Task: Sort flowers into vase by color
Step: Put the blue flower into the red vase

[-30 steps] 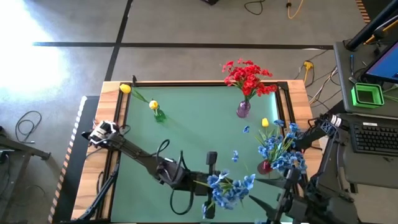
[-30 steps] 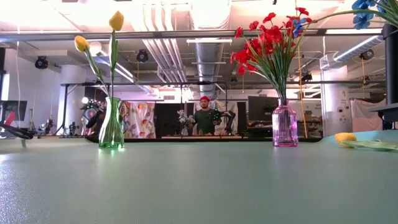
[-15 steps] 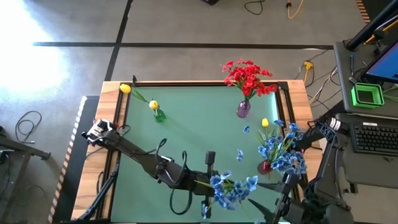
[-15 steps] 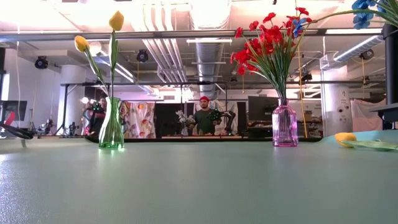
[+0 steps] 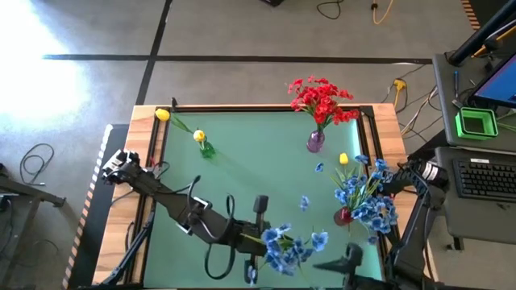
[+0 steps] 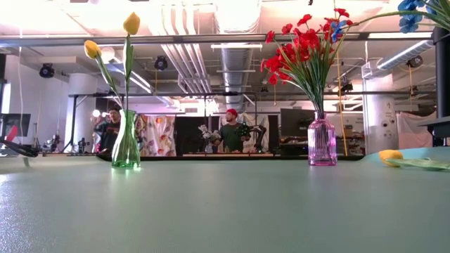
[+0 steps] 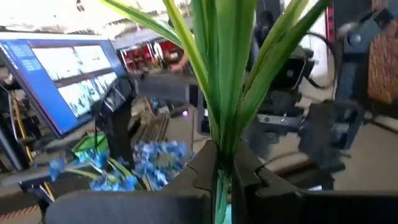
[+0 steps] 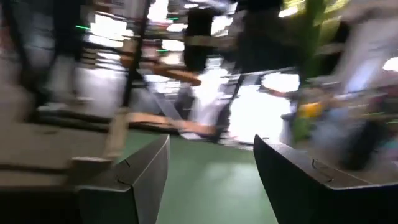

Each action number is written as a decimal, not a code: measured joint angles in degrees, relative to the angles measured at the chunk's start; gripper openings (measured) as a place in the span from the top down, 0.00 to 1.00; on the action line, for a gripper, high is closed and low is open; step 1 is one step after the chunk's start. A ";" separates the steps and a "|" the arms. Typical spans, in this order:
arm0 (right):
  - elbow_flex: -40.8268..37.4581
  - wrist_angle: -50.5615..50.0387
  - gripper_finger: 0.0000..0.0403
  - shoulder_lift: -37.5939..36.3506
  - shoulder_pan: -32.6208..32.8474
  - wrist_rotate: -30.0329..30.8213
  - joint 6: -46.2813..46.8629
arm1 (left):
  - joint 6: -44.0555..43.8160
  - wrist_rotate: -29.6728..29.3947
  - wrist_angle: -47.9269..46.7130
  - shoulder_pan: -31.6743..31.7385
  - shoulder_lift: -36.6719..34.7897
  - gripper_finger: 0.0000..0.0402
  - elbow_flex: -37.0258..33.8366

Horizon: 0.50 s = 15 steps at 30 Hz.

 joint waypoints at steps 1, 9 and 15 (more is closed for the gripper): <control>0.00 -3.59 0.44 0.02 -0.17 -3.17 5.20 | -0.36 0.01 -0.95 -0.03 0.00 1.00 0.00; 1.90 -30.18 0.44 -2.66 1.77 -10.06 36.65 | -0.89 4.52 1.85 0.01 3.39 1.00 -1.61; 4.34 -31.83 0.44 -6.97 5.76 -10.06 39.22 | 1.04 5.09 13.65 1.36 8.49 1.00 -2.14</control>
